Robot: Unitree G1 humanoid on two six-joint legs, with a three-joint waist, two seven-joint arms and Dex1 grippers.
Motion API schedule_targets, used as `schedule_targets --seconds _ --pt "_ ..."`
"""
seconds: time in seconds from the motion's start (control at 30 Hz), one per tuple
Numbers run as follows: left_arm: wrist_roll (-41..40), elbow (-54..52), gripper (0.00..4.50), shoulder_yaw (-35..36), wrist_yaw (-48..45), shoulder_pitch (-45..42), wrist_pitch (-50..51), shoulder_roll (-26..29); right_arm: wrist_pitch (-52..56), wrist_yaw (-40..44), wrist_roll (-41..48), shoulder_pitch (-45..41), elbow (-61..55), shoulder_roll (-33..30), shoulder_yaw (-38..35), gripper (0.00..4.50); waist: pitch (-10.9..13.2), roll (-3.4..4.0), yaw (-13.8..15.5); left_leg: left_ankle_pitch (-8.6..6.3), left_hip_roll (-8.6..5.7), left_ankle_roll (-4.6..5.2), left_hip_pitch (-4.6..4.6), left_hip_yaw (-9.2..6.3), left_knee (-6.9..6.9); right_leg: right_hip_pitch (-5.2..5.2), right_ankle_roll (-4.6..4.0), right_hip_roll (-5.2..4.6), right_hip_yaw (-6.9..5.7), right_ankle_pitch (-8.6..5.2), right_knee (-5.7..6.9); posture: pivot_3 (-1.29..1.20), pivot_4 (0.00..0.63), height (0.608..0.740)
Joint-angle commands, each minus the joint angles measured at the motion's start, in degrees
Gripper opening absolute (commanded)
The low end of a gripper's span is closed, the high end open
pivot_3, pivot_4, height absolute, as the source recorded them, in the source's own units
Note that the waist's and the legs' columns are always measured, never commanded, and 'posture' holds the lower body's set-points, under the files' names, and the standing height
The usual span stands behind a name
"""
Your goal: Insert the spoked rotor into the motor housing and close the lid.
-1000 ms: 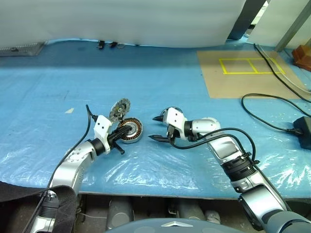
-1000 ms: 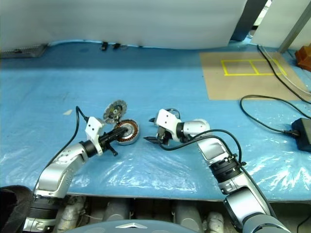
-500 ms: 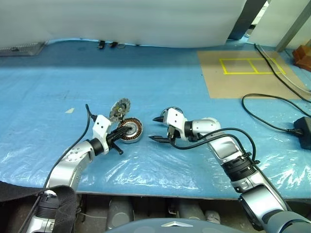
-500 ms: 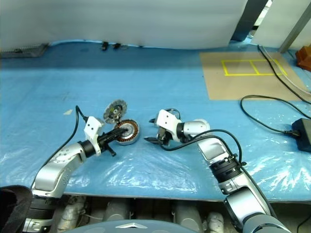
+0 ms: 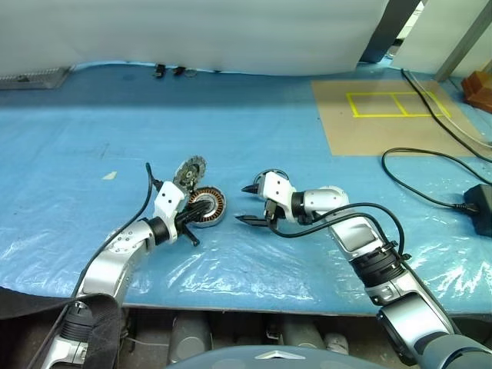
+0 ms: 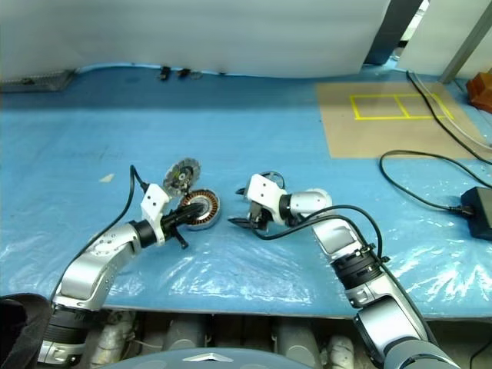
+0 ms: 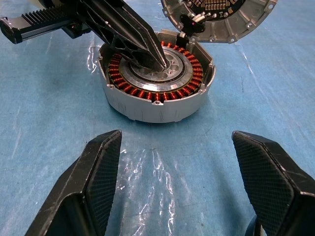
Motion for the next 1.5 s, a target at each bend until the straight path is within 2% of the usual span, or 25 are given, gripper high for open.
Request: schedule_targets --seconds 0.03,0.3,0.7,1.13,1.5 --pt "-0.04 2.7 0.01 0.53 0.55 1.78 -1.47 -1.54 -1.18 -0.21 0.23 -0.06 -0.46 0.44 0.06 3.76 0.0 0.0 0.0 0.0 0.0 0.0 0.0 0.0 0.0 0.0 0.0 0.0 0.0 0.0 0.0 0.0 0.15 0.74" --pt "-1.07 4.86 0.01 5.71 3.94 -0.48 -6.68 -4.52 -1.38 -0.31 0.13 -0.24 -0.14 0.75 0.19 3.76 0.0 0.01 0.0 0.0 0.0 0.0 -0.01 0.0 0.01 0.01 0.0 0.0 0.0 0.0 0.02 0.0 0.15 0.74" --pt "-1.72 3.9 0.01 3.19 0.34 -0.36 -6.65 -4.53 -1.85 -0.36 -0.14 -0.38 0.39 0.76 0.14 3.76 0.0 0.0 0.09 0.0 0.0 0.01 -0.03 0.0 0.0 -0.04 0.0 -0.01 -0.01 0.0 -0.01 0.0 0.15 0.74" --pt "7.05 3.24 0.01 -3.45 -1.76 -1.34 -5.47 1.77 -2.09 -0.24 -0.79 -0.44 0.58 0.89 0.38 3.76 0.0 0.0 0.12 0.0 -0.01 0.0 0.01 -0.01 -0.01 0.0 0.0 -0.02 -0.01 0.0 0.01 0.0 0.15 0.74" --pt "12.84 3.68 0.01 -7.45 -5.2 -2.9 -11.18 7.07 -2.26 -0.3 -1.05 -0.69 0.84 1.3 0.53 3.76 0.0 0.01 0.1 0.01 -0.02 -0.01 0.02 -0.02 0.0 0.02 0.0 -0.03 -0.01 0.0 0.01 0.0 0.15 0.74"
